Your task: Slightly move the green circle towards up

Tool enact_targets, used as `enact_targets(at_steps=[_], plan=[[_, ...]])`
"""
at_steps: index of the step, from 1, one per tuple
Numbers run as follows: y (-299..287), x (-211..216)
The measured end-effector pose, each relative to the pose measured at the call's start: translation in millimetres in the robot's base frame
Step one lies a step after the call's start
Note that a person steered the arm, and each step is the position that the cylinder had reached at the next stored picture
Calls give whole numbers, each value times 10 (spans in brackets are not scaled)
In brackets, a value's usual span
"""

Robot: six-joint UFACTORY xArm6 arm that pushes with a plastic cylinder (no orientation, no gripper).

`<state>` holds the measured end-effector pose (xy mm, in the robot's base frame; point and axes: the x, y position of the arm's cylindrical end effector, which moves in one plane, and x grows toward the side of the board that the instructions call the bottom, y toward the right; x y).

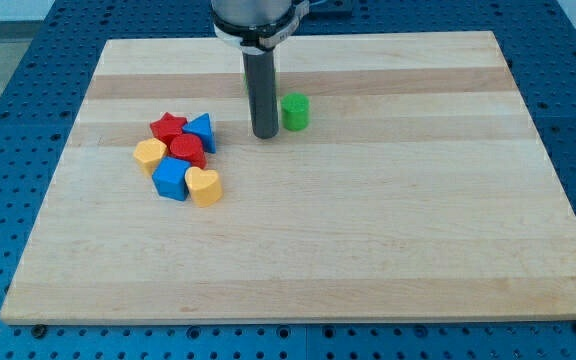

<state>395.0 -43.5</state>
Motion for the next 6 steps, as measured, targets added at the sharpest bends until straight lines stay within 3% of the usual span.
enact_targets(at_steps=[1, 3, 5, 6], plan=[[410, 325], [576, -257], [576, -258], [555, 187]])
